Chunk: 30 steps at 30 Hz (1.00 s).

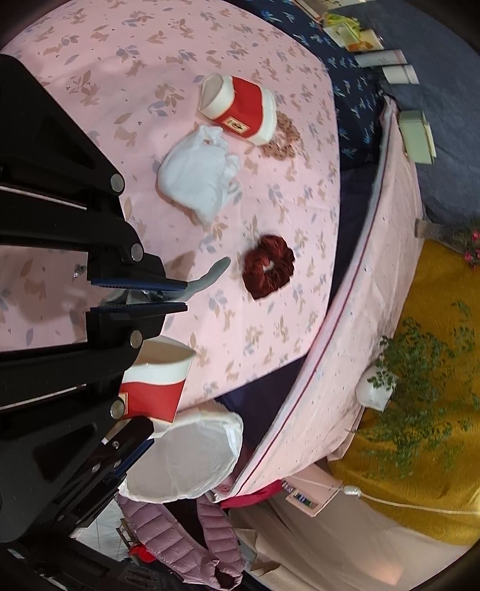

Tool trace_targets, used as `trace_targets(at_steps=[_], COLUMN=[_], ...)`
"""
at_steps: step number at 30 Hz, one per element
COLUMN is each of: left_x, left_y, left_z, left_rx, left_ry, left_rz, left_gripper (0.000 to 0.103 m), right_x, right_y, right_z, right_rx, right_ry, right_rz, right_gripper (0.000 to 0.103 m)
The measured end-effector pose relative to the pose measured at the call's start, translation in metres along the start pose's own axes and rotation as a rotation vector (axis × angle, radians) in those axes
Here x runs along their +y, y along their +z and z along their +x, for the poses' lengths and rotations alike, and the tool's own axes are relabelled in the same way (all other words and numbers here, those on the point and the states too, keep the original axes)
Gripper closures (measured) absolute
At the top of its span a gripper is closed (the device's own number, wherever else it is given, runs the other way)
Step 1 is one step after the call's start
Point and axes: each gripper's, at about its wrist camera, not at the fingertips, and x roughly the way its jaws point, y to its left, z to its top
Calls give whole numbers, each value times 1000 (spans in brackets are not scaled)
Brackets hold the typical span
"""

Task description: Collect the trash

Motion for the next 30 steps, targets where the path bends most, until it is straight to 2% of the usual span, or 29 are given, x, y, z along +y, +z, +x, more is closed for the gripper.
trace_targets(at_steps=[18, 22, 28, 30], left_x=[-106, -107, -86, -75], left_y=[7, 4, -5, -11], left_z=[-3, 4, 18, 22], left_rx=[-15, 4, 57, 71], left_ry=[-100, -95, -66, -37], left_rz=[174, 176, 140, 129], left_gripper=[100, 100, 100, 92], right_x=[-72, -89, -113, -117], right_y=[17, 16, 14, 13], right_z=[-33, -37, -37, -36], right_rx=[-102, -113, -117, -117], right_ry=[-65, -81, -97, -98], right_rz=[131, 162, 217, 225], right_gripper=[89, 89, 89, 89])
